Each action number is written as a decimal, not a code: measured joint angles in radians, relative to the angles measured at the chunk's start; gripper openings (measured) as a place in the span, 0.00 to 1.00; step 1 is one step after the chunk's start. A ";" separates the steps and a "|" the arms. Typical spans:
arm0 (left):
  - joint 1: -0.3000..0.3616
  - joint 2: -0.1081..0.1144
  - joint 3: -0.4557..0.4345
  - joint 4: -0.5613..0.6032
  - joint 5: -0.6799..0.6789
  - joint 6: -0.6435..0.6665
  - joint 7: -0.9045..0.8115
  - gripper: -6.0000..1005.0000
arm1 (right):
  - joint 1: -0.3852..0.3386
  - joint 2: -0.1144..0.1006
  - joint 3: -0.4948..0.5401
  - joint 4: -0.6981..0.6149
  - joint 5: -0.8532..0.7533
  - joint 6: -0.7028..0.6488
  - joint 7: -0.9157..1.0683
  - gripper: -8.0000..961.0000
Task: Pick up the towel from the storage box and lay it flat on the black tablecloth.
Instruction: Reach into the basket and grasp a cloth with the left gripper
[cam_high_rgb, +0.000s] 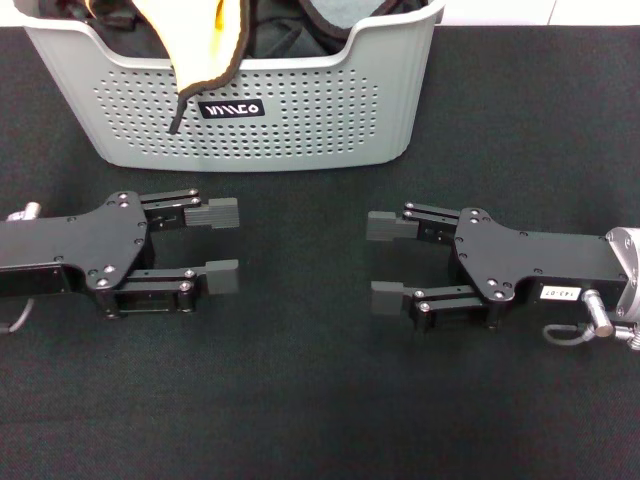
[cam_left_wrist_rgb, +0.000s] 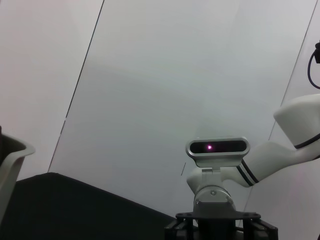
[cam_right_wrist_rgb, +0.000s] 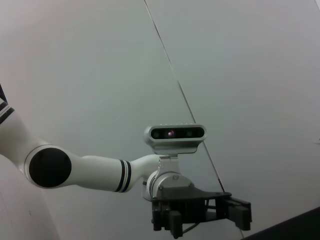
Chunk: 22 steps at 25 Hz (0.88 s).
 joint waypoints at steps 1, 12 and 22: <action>0.000 -0.001 0.000 0.000 0.000 0.000 0.000 0.75 | 0.000 0.000 0.000 0.000 0.000 0.002 0.000 0.91; 0.003 -0.004 -0.001 0.000 -0.001 -0.011 0.001 0.75 | -0.002 0.000 0.004 0.000 0.002 0.006 -0.003 0.90; -0.018 -0.026 -0.217 0.039 -0.007 -0.026 -0.061 0.75 | -0.072 0.000 0.116 0.001 0.005 0.061 -0.064 0.90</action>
